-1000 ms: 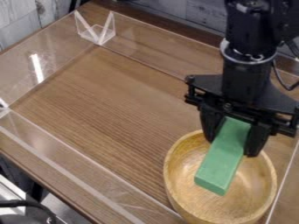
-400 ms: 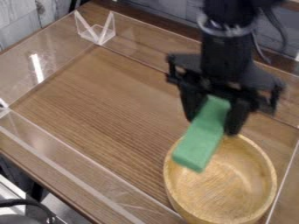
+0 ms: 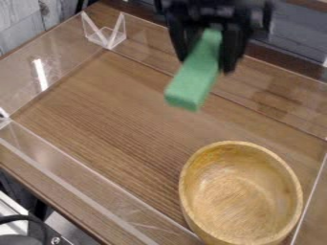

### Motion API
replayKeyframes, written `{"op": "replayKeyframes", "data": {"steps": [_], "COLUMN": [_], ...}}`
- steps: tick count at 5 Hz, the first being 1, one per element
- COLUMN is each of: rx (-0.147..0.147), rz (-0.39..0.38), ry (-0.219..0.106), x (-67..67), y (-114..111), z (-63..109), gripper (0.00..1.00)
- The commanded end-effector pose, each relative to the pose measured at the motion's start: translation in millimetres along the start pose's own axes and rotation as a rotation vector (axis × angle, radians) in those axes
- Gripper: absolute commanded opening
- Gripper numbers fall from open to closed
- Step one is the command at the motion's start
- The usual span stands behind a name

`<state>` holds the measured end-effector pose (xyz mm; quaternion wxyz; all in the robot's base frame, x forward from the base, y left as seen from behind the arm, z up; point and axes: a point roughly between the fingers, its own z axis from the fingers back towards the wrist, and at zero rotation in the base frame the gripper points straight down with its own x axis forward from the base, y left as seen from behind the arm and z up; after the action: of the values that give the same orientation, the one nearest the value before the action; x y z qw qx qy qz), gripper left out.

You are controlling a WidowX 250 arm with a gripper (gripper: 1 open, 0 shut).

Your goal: Remove the green block from inside the brown bowl and put it on the table

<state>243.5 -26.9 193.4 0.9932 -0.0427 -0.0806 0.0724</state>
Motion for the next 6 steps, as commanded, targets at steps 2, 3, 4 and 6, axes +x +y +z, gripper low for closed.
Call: {"op": "replayKeyframes", "data": {"steps": [2, 3, 4, 6], "rx": [-0.039, -0.051, -0.064, -0.068], "rz": [-0.081, -0.121, -0.169, -0.201], "ry": [-0.069, -0.075, -0.076, -0.083], "x": [14.8, 18.9, 19.6, 24.2], "y": [-12, -19, -21, -10], "z": [-7.8, -18.8, -26.7, -33.5], "gripper": [0.0, 0.0, 0.0, 0.0]}}
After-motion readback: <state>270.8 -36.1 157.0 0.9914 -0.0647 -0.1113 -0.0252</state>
